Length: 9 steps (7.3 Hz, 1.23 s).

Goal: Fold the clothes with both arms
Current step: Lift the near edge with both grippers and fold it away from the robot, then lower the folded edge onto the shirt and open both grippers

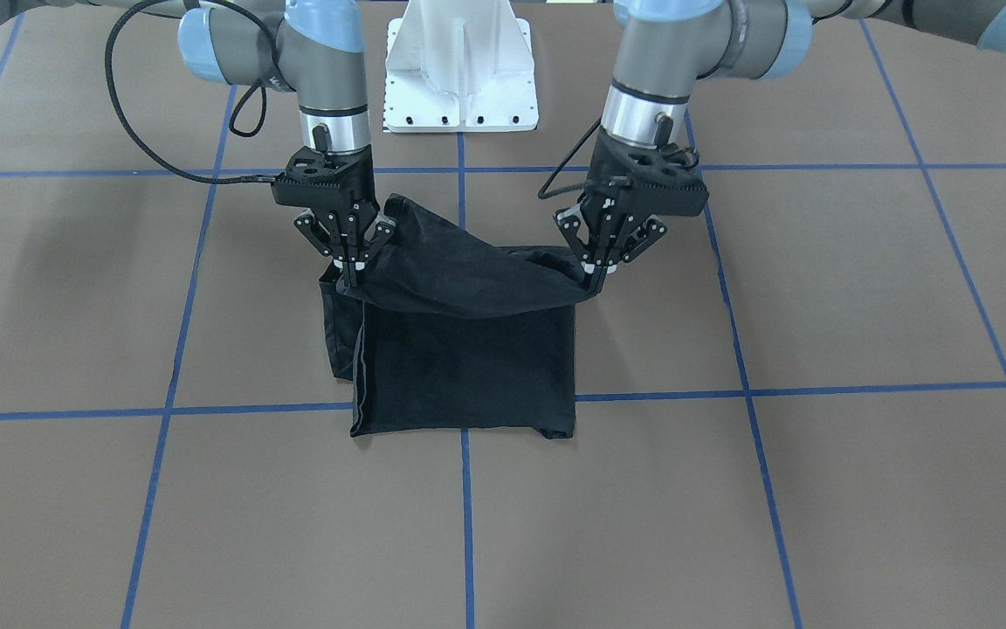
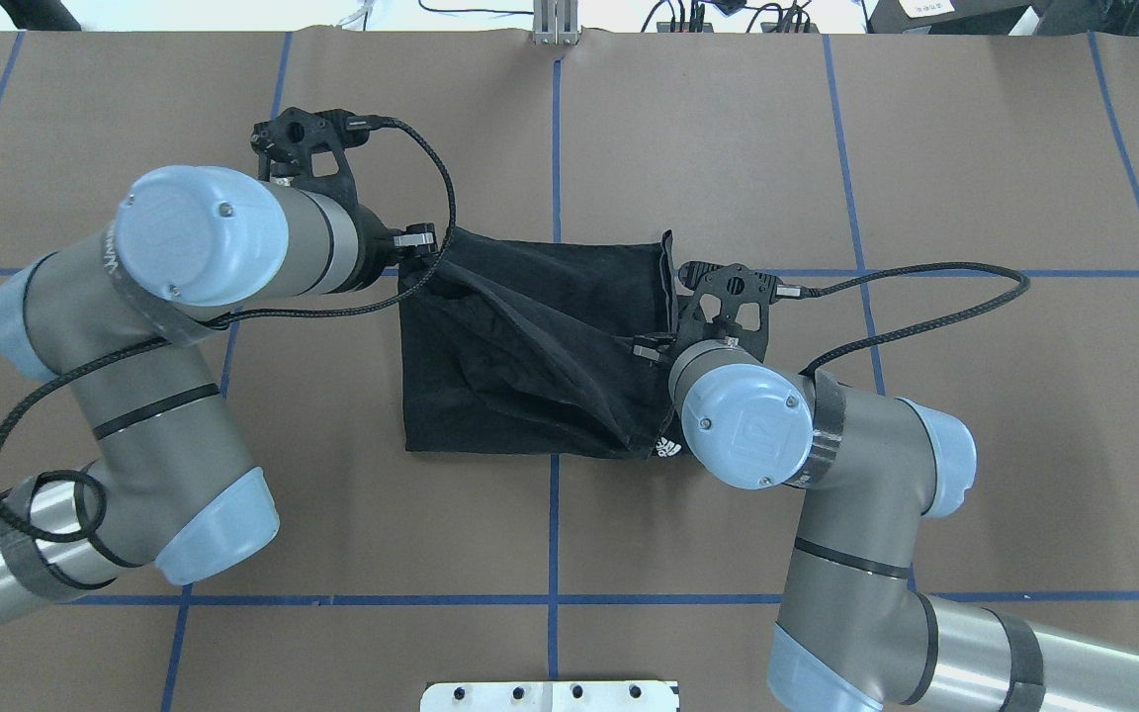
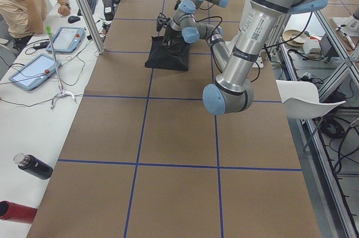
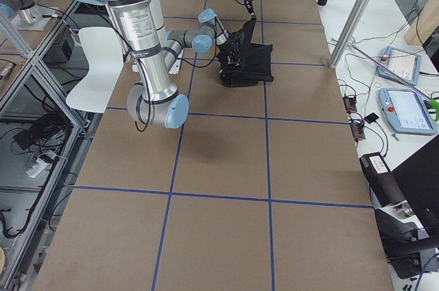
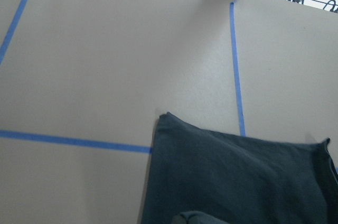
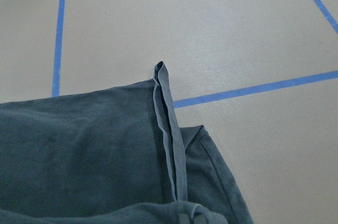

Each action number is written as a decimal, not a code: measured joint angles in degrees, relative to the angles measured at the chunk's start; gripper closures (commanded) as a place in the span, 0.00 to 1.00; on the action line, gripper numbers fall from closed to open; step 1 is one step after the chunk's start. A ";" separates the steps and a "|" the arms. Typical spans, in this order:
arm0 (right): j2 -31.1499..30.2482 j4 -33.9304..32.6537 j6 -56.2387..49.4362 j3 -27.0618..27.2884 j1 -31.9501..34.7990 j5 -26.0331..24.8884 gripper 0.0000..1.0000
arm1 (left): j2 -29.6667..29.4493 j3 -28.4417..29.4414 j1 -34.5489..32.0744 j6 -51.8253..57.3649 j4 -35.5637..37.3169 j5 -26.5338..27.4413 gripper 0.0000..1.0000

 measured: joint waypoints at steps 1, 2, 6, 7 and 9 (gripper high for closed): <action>0.43 0.04 -0.20 -0.84 0.48 0.00 1.00 | -1.58 3.72 -0.18 0.28 -0.99 0.39 1.00; 0.63 0.23 -0.49 -1.92 0.82 -0.01 1.00 | -3.14 7.37 -0.22 0.41 -2.25 1.03 1.00; 1.09 0.59 -1.95 -5.65 2.01 -0.07 0.64 | -7.70 21.07 -1.19 2.79 -11.19 1.73 1.00; 1.45 0.63 -2.96 -6.99 2.56 0.05 0.13 | -9.25 25.32 -1.27 2.86 -13.89 1.74 1.00; 2.48 1.11 -4.22 -9.53 3.29 0.91 0.00 | -11.74 31.51 -1.36 2.88 -17.88 1.74 0.01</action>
